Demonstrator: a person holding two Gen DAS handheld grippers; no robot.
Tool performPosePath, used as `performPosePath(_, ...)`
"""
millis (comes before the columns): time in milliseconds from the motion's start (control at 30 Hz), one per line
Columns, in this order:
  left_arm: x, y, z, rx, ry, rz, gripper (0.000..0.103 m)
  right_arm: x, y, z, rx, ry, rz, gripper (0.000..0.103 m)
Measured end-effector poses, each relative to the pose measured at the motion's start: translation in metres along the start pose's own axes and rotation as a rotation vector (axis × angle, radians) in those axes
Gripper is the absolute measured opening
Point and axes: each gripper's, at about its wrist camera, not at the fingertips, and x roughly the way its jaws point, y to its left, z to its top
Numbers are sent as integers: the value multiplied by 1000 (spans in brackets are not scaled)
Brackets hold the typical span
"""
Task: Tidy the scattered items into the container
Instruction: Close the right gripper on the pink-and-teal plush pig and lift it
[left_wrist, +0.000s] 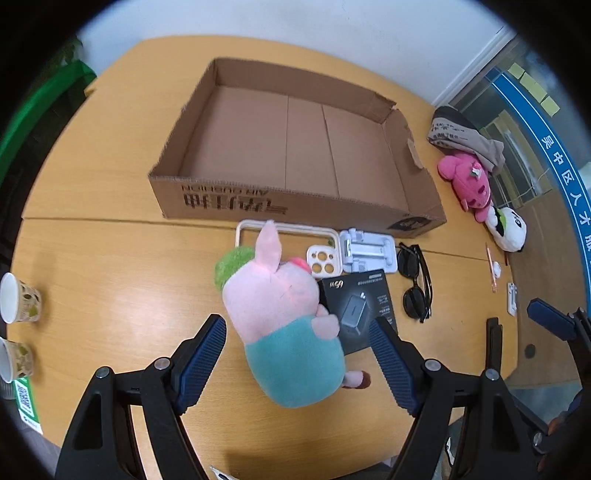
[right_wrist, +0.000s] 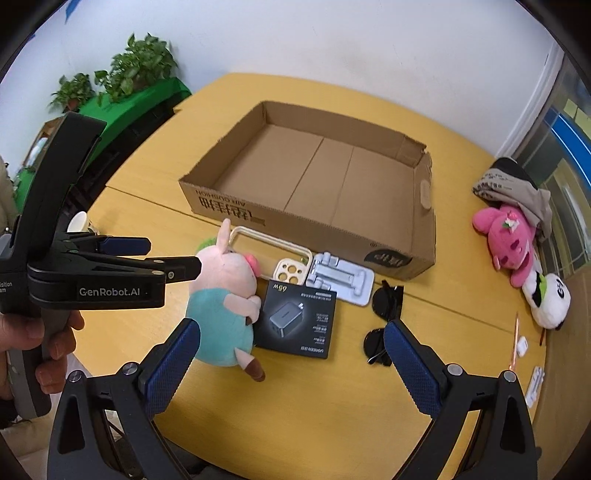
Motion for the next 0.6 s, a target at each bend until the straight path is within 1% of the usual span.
performPosePath(33,4,4,0,-3,13,-9,80,2,4,0,0,11,-6,101)
performPosePath(133,13,15,0,-1,47,6,80,8,14,-1,2,36,-6,101)
performPosePath(233,21,27,1,-17,77,-6,80,17,23,0,19,59,15,101)
performPosePath(400,42,48,4,-96,127,-83,80,42,36,3,9,94,82,101)
performPosePath(467,52,53,6,-123,146,-100,79,57,38,2,6,114,117,101)
performPosePath(500,59,56,7,-133,160,-108,78,67,39,2,10,131,143,101)
performPosePath(600,75,60,9,-136,199,-95,78,99,38,1,40,181,195,101)
